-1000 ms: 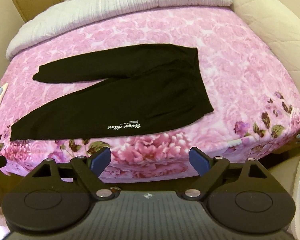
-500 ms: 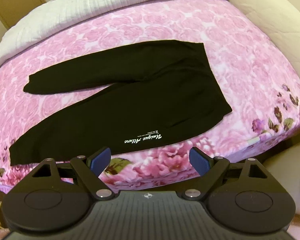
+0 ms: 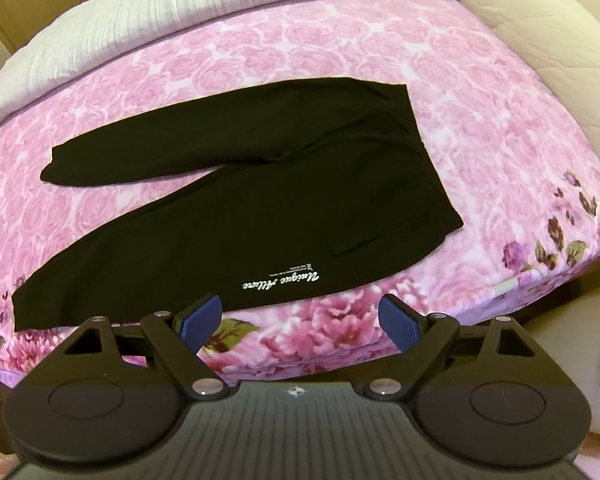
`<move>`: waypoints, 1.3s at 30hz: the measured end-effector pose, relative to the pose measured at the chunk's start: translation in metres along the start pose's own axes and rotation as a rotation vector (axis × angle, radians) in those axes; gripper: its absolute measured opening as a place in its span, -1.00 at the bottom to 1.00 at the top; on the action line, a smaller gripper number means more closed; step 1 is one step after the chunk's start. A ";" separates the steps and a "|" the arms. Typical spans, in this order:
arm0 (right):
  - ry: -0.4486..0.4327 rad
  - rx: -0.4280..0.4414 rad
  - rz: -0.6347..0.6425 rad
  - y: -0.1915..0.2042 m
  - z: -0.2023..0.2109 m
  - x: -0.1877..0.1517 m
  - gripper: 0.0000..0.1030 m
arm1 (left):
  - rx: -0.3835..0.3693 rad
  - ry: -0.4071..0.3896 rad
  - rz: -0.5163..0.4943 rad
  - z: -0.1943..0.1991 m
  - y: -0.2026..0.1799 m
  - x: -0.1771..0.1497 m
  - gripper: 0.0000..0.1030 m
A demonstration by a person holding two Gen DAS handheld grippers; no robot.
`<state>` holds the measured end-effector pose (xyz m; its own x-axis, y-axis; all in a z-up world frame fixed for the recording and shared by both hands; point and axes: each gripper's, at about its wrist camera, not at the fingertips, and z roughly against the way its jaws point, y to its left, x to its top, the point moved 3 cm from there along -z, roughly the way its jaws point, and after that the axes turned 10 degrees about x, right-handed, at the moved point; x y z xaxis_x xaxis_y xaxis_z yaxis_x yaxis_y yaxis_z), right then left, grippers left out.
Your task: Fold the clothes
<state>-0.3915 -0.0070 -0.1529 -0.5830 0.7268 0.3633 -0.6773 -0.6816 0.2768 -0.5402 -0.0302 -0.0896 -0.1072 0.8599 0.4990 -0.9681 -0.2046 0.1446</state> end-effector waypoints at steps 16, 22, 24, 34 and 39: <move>0.011 0.049 0.106 -0.049 0.025 -0.016 0.71 | 0.055 0.037 0.100 0.037 -0.040 -0.063 0.31; 0.041 0.066 0.103 -0.053 0.009 -0.007 0.71 | 0.052 0.052 0.100 0.020 -0.039 -0.052 0.31; 0.058 0.064 0.084 -0.056 -0.003 0.000 0.71 | 0.040 0.054 0.090 0.009 -0.039 -0.041 0.31; 0.074 0.082 -0.057 -0.068 -0.084 0.071 0.61 | -0.145 0.081 -0.097 -0.120 -0.060 0.071 0.26; 0.082 0.116 -0.110 -0.070 -0.139 0.122 0.44 | -0.256 0.095 -0.242 -0.194 -0.081 0.133 0.19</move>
<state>-0.4776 0.1414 -0.2515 -0.5462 0.7987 0.2525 -0.6855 -0.5994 0.4133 -0.5204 0.1913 -0.2006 0.1225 0.9114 0.3930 -0.9921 0.1229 0.0243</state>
